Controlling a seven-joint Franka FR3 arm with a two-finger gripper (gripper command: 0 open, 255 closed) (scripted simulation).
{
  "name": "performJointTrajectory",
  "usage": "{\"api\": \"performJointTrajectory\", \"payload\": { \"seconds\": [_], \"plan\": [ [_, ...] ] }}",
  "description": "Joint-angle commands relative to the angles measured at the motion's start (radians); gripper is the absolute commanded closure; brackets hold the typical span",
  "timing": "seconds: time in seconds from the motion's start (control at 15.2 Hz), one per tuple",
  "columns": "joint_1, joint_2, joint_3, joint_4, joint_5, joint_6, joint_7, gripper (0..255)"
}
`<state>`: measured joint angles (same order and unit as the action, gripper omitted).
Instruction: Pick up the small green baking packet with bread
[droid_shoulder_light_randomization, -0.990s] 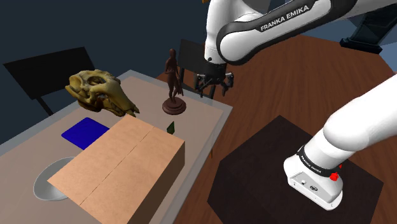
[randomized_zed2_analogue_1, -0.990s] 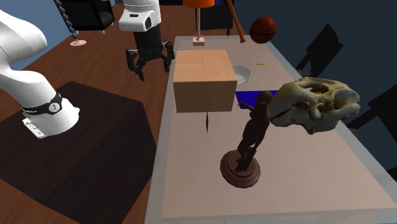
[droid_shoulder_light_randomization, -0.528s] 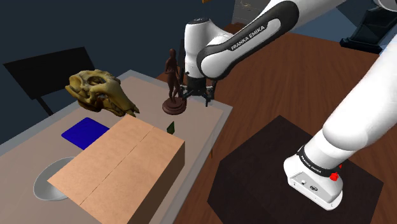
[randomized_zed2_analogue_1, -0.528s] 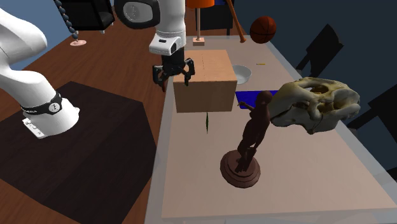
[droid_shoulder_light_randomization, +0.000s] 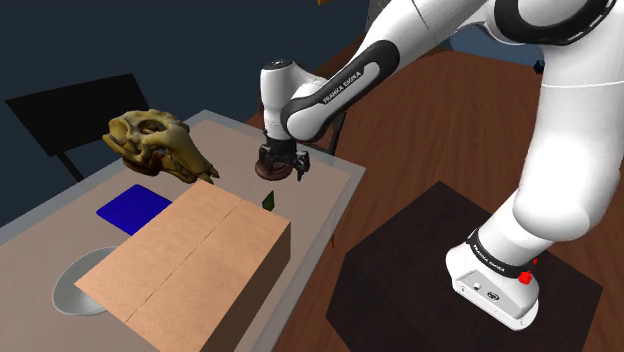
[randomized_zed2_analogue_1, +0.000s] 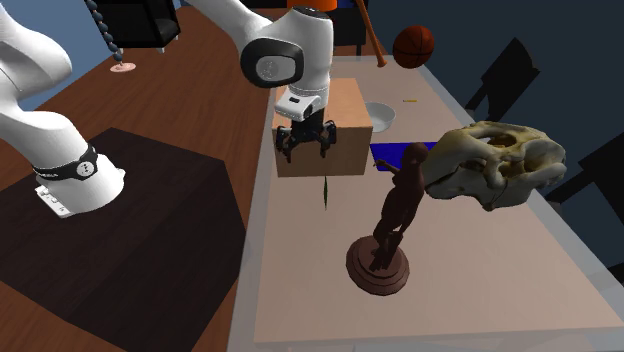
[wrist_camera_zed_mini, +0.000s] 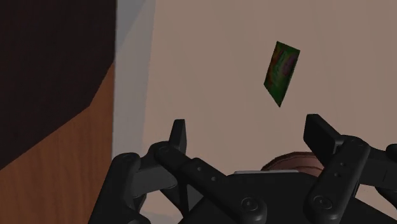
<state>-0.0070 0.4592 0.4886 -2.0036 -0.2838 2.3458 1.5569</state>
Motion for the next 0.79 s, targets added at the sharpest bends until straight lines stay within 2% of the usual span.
{"api": "performJointTrajectory", "payload": {
  "seconds": [0.0,0.33,0.73],
  "plan": [
    [0.036,0.085,-0.032,0.074,-0.025,0.003,0.063,0],
    [0.111,0.286,-0.102,0.289,-0.043,-0.014,0.169,0],
    [0.125,0.338,-0.120,0.304,-0.060,0.023,0.178,0]
  ]
}}
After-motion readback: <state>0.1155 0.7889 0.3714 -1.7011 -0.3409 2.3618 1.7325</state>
